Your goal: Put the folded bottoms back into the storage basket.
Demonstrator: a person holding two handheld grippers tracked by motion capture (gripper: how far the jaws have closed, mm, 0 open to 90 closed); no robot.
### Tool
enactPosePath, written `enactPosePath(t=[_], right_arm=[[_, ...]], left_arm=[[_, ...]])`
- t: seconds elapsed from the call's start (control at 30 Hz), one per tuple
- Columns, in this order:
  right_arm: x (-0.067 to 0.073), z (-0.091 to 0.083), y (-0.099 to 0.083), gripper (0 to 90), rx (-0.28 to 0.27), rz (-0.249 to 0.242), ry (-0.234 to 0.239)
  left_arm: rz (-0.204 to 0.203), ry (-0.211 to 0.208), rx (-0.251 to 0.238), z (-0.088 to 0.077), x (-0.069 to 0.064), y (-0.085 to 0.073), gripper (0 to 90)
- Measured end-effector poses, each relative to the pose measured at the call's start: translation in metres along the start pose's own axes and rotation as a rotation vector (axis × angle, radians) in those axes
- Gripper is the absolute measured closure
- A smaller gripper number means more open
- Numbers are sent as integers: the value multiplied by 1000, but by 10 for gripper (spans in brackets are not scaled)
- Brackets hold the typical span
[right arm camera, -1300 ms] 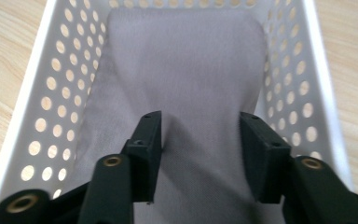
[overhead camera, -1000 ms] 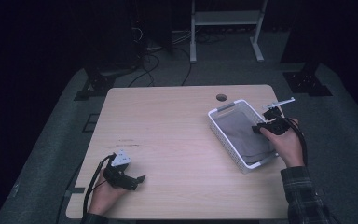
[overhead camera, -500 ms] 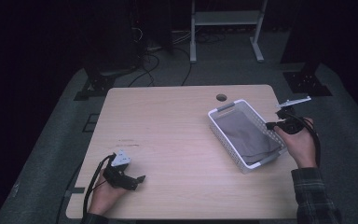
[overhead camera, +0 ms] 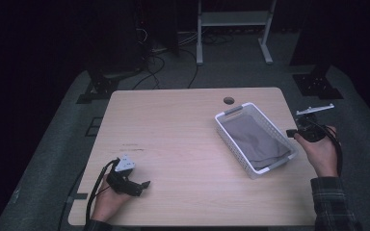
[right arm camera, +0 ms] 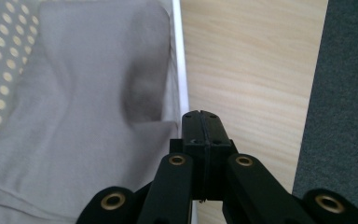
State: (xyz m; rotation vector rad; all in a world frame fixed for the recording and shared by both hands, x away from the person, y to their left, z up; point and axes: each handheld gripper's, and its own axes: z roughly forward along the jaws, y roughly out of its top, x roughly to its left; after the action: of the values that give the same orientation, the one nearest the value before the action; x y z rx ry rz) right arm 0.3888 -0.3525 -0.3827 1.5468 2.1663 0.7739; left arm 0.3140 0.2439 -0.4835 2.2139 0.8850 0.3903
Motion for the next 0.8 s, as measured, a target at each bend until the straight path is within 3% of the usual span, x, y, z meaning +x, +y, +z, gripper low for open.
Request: enactPosePath(t=[0.3, 0.8], right_arm=[[-11, 8, -15, 894, 22, 26, -4], [-9, 10, -30, 894, 7, 23, 53]], left_arm=[[0, 0, 0, 0, 0, 0, 0], [0, 1, -3, 0, 0, 0, 0]])
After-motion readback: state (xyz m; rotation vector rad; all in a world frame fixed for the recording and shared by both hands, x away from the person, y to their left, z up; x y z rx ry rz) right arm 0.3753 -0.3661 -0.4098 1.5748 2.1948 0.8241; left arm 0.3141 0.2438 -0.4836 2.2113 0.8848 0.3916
